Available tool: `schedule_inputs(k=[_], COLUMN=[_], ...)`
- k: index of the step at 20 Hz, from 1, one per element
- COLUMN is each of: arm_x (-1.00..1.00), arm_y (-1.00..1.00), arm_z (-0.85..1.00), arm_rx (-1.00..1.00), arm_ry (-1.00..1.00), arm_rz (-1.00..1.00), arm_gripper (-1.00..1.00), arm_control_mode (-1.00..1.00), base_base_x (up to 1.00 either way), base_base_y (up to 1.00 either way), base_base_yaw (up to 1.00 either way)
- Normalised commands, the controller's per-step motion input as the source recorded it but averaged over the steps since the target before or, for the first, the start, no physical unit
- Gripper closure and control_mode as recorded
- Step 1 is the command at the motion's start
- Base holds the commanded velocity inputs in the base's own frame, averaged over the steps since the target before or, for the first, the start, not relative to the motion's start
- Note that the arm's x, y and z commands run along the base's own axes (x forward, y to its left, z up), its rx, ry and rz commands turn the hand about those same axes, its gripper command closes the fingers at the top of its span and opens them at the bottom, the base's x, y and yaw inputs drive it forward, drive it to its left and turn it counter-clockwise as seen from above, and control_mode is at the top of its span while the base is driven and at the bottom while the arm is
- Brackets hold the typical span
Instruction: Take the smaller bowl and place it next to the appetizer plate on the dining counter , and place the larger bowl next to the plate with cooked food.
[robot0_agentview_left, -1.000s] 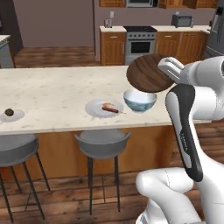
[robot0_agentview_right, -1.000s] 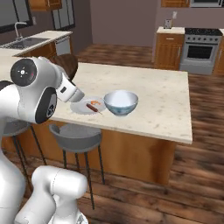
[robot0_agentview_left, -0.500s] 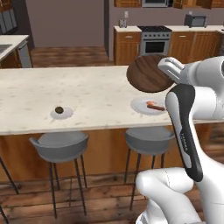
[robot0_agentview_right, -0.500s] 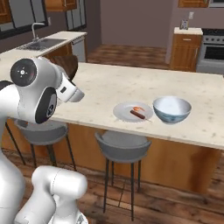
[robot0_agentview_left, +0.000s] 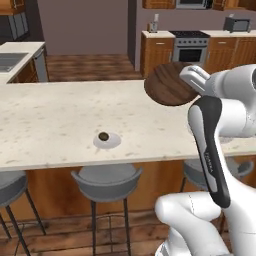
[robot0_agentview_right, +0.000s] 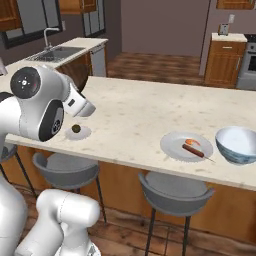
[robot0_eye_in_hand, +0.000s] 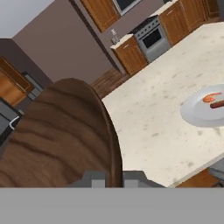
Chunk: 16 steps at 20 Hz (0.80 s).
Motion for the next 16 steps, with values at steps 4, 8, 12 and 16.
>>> schedule_inputs(k=[4, 8, 12, 16], arm_x=[0.0, 0.0, 0.0, 0.21], arm_y=[0.0, 0.0, 0.0, -0.24], arm_z=[0.0, 0.0, 0.0, -0.31], arm_rx=[0.0, 0.0, 0.0, -0.01], arm_ry=[0.0, 0.0, 0.0, 0.12], arm_rz=[0.0, 0.0, 0.0, -0.16], arm_gripper=[1.0, 1.0, 1.0, 1.0], arm_control_mode=[1.0, 1.0, 1.0, -1.0], base_base_x=[0.66, 0.64, 0.48, 0.0], base_base_y=[0.64, 0.56, 0.16, 0.0], base_base_yaw=[0.0, 0.0, -0.09, 0.0])
